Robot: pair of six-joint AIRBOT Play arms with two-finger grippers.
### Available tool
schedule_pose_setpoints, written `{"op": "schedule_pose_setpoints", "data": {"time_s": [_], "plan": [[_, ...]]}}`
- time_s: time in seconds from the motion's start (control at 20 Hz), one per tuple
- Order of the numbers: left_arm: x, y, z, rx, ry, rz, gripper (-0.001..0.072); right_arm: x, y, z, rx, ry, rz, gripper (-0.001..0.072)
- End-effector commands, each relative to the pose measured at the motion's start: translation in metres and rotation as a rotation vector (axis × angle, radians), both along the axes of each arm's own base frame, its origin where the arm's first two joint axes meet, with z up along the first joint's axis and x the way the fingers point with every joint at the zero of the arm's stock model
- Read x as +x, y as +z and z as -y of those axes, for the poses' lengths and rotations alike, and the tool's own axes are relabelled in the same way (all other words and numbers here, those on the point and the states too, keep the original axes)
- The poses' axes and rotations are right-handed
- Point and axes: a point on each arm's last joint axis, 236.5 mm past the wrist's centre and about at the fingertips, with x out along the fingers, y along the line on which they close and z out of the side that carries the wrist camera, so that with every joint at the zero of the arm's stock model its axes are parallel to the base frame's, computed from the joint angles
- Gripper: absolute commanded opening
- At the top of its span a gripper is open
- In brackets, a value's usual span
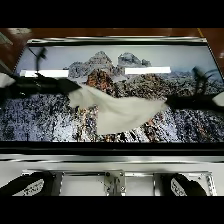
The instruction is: Fold the shirts.
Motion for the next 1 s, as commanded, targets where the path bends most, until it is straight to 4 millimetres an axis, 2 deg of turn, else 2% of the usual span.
{"op": "schedule_pose_setpoints", "data": {"time_s": [0.0, 0.05, 0.1, 0.15, 0.25, 0.3, 0.4, 0.55, 0.7, 0.8, 0.9, 0.95], "plan": [[-0.014, 0.165, -0.064, 0.149, 0.189, 0.433, 0.0037, -0.016, 0.223, 0.013, -0.164, -0.045, 0.638, 0.0066], [-0.032, 0.212, -0.074, 0.145, 0.239, 0.537, 0.0037, -0.036, 0.283, 0.015, -0.181, -0.085, 0.811, 0.0065], [-0.052, 0.253, -0.081, 0.141, 0.273, 0.638, 0.0037, -0.056, 0.327, 0.017, -0.189, -0.121, 0.936, 0.0065], [-0.077, 0.291, -0.085, 0.138, 0.303, 0.737, 0.0037, -0.078, 0.361, 0.018, -0.181, -0.156, 1.032, 0.0065], [-0.124, 0.344, -0.087, 0.143, 0.34, 0.899, 0.0037, -0.109, 0.393, 0.02, -0.189, -0.192, 1.113, 0.0065], [-0.143, 0.36, -0.088, 0.142, 0.362, 0.946, 0.0037, -0.12, 0.4, 0.021, -0.195, -0.205, 1.129, 0.0065], [-0.166, 0.371, -0.099, 0.168, 0.436, 0.974, 0.0037, -0.135, 0.404, 0.024, -0.218, -0.221, 1.126, 0.0065], [-0.178, 0.353, -0.127, 0.302, 0.549, 0.915, 0.0038, -0.141, 0.387, 0.029, -0.238, -0.238, 1.038, 0.0065], [-0.167, 0.32, -0.147, 0.415, 0.581, 0.805, 0.0038, -0.129, 0.35, 0.04, -0.236, -0.269, 0.87, 0.0065], [-0.142, 0.288, -0.15, 0.398, 0.572, 0.685, 0.0038, -0.109, 0.305, 0.038, -0.197, -0.252, 0.668, 0.0065], [-0.107, 0.234, -0.156, 0.409, 0.547, 0.526, 0.0038, -0.087, 0.239, 0.036, -0.195, -0.191, 0.391, 0.0065], [-0.088, 0.199, -0.159, 0.419, 0.528, 0.428, 0.0038, -0.074, 0.205, 0.038, -0.195, -0.168, 0.257, 0.0065]]}}
